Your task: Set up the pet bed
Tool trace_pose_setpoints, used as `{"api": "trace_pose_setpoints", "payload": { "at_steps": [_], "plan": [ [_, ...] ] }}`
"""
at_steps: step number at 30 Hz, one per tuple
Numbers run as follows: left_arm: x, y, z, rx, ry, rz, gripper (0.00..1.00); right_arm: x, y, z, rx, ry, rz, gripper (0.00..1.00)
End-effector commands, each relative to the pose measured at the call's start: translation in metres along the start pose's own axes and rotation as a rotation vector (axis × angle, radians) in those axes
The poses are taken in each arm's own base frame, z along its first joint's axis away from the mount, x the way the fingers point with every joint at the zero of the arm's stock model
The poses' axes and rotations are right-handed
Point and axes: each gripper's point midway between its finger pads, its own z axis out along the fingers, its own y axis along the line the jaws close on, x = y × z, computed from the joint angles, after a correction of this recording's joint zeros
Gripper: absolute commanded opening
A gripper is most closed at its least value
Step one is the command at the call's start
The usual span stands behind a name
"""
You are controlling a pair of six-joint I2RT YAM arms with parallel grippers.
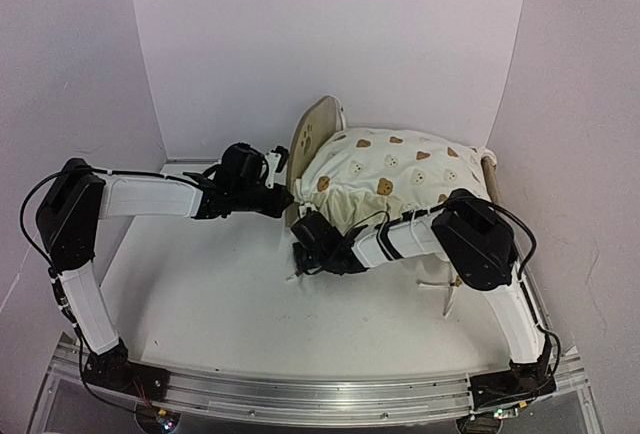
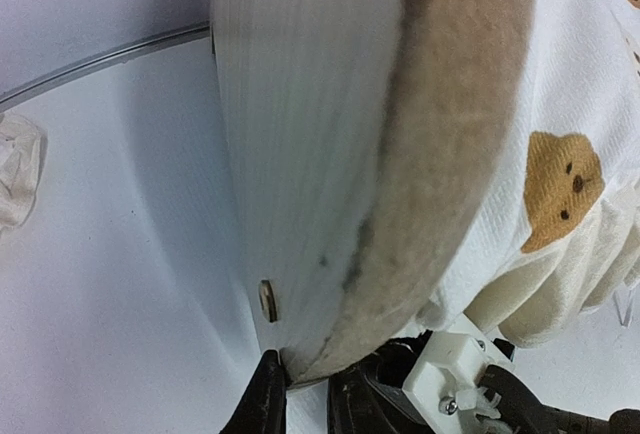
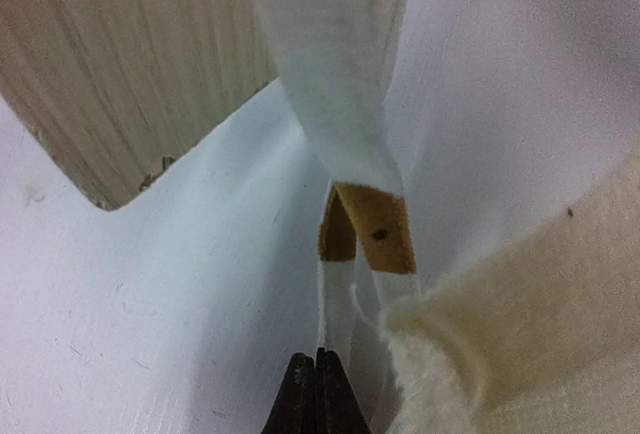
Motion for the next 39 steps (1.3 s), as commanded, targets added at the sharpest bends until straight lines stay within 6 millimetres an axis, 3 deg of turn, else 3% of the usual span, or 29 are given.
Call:
{"api": "trace_pose_setpoints", "payload": {
  "at_steps": [1, 5, 11, 16, 20, 22, 25, 26, 30, 34, 39],
  "plan": [
    [-0.122, -0.049, -0.062, 0.173, -0.371, -0.024, 0.00, -0.029, 0.016, -0.025, -0.124, -0.035, -0.039, 0.00],
    [-0.108, -0.044, -0.053, 0.156, -0.340, -0.030, 0.00, -0.042, 0.035, -0.060, -0.292, -0.047, 0.002, 0.00],
    [-0.091, -0.036, -0.043, 0.124, -0.305, -0.029, 0.00, -0.018, 0.042, -0.097, -0.450, 0.031, 0.025, 0.00],
    [-0.074, -0.030, -0.029, 0.109, -0.265, -0.025, 0.00, -0.011, 0.051, -0.122, -0.565, 0.053, 0.005, 0.00],
    [-0.074, -0.030, -0.033, 0.108, -0.268, -0.034, 0.00, -0.015, 0.026, -0.115, -0.415, 0.033, -0.037, 0.00],
    [-0.085, -0.034, -0.042, 0.124, -0.292, -0.032, 0.00, -0.024, 0.018, -0.110, -0.345, 0.014, -0.074, 0.14],
    [-0.106, -0.046, -0.060, 0.168, -0.341, -0.023, 0.00, -0.038, 0.021, -0.098, -0.300, 0.005, -0.093, 0.26],
    [-0.115, -0.049, -0.067, 0.182, -0.361, -0.022, 0.00, -0.035, 0.018, -0.092, -0.275, 0.015, -0.092, 0.32],
    [-0.131, -0.058, -0.083, 0.217, -0.398, -0.024, 0.00, -0.045, 0.019, -0.078, -0.250, -0.045, -0.081, 0.44],
    [-0.137, -0.064, -0.089, 0.245, -0.409, -0.018, 0.00, -0.055, 0.035, -0.074, -0.307, -0.109, -0.060, 0.47],
    [-0.152, -0.069, -0.105, 0.256, -0.451, 0.002, 0.00, -0.051, 0.045, -0.060, -0.320, -0.125, -0.025, 0.45]
  ]
}}
